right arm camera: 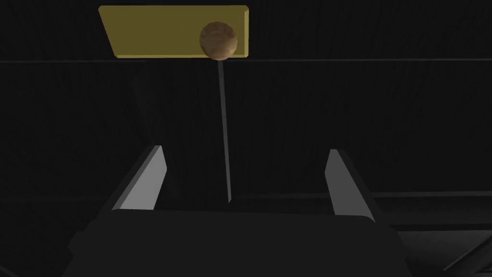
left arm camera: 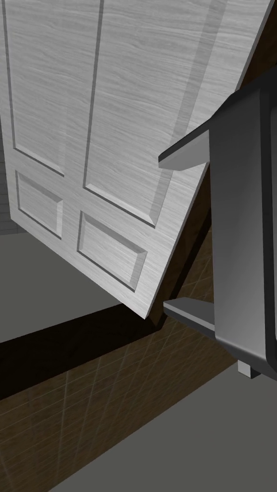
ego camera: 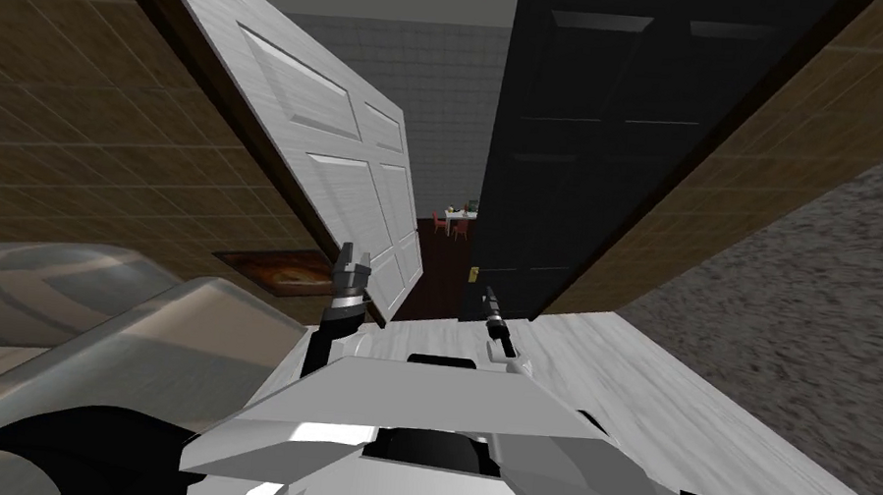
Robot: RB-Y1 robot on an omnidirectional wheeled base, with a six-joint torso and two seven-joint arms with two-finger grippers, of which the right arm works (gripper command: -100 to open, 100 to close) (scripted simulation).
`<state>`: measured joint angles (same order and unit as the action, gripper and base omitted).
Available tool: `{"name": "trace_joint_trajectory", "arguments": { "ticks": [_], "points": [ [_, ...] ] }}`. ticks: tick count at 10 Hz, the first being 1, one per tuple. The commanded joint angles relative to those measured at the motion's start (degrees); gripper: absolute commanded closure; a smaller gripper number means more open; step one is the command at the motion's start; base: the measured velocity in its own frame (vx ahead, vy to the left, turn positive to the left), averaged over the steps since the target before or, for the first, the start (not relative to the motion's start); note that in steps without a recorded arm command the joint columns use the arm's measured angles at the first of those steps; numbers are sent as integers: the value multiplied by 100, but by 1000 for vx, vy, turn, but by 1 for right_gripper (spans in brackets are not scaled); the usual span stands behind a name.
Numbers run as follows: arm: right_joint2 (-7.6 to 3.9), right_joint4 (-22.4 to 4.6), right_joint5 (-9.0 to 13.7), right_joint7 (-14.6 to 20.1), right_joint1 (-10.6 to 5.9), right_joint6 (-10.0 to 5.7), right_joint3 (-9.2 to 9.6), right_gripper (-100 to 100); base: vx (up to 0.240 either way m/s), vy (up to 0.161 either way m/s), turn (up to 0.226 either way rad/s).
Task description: Push the door open
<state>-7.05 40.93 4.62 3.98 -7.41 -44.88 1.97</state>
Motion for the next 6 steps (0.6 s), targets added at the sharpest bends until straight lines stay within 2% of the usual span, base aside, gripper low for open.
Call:
{"name": "trace_joint_trajectory", "arguments": {
  "ticks": [1, 2, 4, 5, 6],
  "points": [
    [-16, -199, 14, 21, -81, -47, 9, -100, 22, -78, 148],
    [-25, -434, 27, 34, -177, -111, 16, -100, 17, -74, 219],
    [-33, -700, 43, 50, -286, -184, 25, -100, 6, -81, 208],
    [-36, -798, 49, 55, -326, -211, 28, -100, 10, -73, 174],
    [-35, -706, 44, 51, -290, -182, 26, -100, 8, -30, 26]
  ]
}}
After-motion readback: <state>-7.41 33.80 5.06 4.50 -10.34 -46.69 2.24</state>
